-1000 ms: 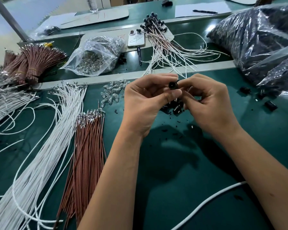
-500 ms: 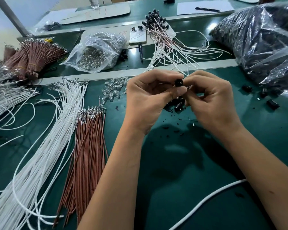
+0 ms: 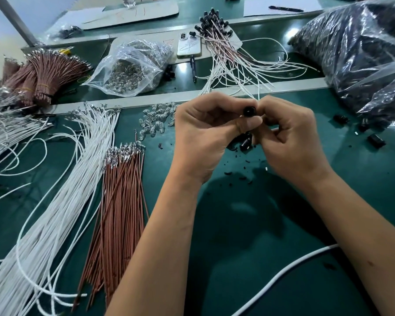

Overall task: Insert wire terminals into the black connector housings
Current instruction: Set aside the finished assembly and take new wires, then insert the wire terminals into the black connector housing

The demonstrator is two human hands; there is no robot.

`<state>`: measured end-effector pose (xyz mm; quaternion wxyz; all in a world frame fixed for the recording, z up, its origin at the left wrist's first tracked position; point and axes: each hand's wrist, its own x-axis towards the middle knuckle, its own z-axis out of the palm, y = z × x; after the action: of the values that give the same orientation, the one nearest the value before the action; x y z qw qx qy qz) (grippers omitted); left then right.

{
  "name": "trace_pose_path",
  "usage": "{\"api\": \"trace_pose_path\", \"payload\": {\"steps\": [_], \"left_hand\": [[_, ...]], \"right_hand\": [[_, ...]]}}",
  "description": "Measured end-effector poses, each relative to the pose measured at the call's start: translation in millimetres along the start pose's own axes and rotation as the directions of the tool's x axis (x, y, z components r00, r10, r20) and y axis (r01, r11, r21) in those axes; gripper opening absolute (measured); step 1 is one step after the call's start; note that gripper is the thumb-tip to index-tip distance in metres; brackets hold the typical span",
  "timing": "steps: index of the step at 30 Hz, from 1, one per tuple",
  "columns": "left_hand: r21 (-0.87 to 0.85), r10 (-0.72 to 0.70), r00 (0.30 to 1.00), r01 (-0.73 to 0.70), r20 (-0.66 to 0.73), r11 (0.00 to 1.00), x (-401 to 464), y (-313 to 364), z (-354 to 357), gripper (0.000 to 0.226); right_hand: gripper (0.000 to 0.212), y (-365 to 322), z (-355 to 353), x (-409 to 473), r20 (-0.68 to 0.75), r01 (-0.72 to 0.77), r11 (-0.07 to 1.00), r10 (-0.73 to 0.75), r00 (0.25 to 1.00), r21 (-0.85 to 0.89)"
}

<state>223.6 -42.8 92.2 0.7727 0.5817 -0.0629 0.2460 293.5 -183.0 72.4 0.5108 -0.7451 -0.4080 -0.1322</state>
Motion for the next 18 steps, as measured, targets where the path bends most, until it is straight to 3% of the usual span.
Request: {"api": "trace_pose_path", "payload": {"steps": [12, 15, 18], "left_hand": [[-0.039, -0.028, 0.996, 0.025, -0.087, 0.999, 2, 7, 3, 0.03], [-0.012, -0.096, 0.969, 0.096, -0.228, 0.995, 5, 15, -1, 0.022], [-0.062, -0.225, 0.863, 0.221, -0.451, 0.973, 3, 27, -15, 0.015]], "right_hand": [[0.013, -4, 1, 2, 0.047, -0.038, 0.999, 0.037, 0.998, 0.025], [0.01, -9, 5, 7, 0.149, -0.143, 0.98, 0.123, 0.981, 0.137], [0.013, -21, 16, 19, 0.294, -0.319, 0.912, 0.241, 0.925, 0.256]]}}
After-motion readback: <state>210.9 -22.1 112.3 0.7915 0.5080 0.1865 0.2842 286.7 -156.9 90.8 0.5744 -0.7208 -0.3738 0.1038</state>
